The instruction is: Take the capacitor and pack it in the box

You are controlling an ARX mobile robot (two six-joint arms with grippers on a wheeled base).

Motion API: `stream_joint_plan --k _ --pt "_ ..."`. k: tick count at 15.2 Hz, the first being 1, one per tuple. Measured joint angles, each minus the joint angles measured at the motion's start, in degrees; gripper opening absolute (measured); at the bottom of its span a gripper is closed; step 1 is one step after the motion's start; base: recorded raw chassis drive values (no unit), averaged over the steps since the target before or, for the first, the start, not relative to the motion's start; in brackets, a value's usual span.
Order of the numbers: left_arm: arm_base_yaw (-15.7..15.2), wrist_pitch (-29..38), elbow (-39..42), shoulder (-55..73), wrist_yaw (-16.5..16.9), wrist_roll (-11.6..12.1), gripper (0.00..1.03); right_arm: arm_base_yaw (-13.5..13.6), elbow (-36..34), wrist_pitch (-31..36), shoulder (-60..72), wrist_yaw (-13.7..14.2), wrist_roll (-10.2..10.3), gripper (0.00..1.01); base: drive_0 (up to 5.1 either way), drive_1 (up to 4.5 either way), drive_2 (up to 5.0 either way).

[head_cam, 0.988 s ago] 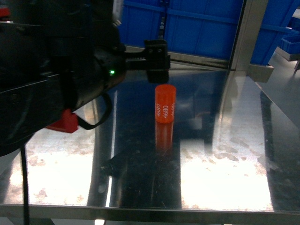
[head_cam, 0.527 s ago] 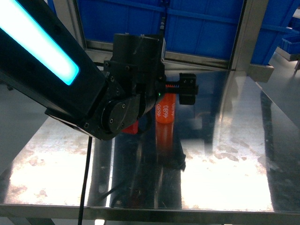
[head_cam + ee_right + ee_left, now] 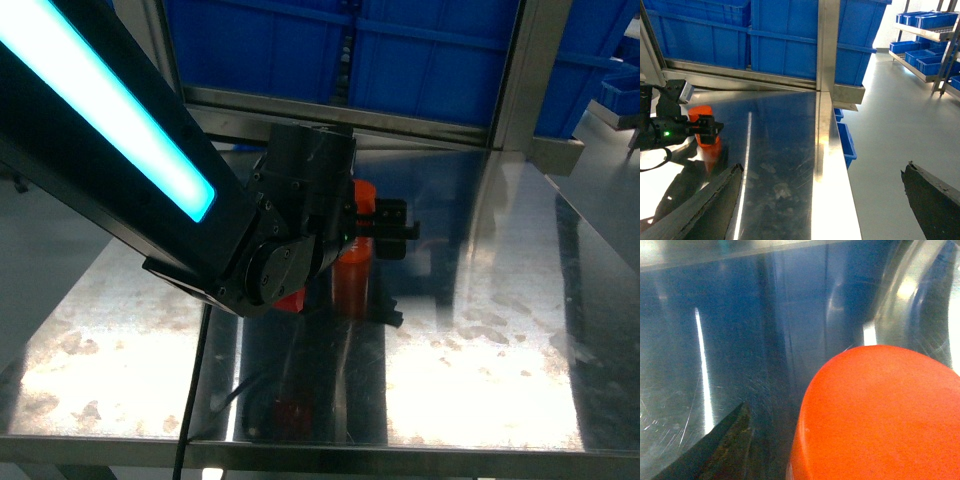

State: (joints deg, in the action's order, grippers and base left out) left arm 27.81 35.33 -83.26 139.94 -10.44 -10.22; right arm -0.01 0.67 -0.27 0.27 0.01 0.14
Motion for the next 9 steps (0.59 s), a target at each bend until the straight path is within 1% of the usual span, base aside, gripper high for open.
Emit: stream_joint_plan --k 2,3,5,6,7,9 --pt "0.0 0.0 0.0 0.0 0.2 -0.3 0.54 0.0 0.0 0.0 0.0 0.0 0.0 0.98 0.0 0.0 0.0" --pt "0.0 0.0 0.8 -0.7 0.2 -0.6 0.45 0.0 0.0 0.0 0.0 0.0 0.0 0.98 0.0 0.0 0.0" --pt "-0.2 1.7 4.4 -3.0 0.1 -1.3 0.45 0.0 0.0 0.0 0.0 0.0 0.0 0.98 0.0 0.0 0.0" --pt "-0.5 3.6 8.0 -5.9 -0.3 -1.4 0.44 0.0 0.0 0.0 0.0 0.0 0.0 0.98 0.0 0.0 0.0" --pt "-0.9 7.8 13.8 -11.7 -1.4 -1.3 0.44 0.0 0.0 0.0 0.0 0.0 0.0 0.98 0.0 0.0 0.0" --pt "-2.3 17.4 24.4 -23.5 -4.6 0.4 0.44 0.0 0.0 0.0 0.0 0.0 0.0 0.98 0.0 0.0 0.0"
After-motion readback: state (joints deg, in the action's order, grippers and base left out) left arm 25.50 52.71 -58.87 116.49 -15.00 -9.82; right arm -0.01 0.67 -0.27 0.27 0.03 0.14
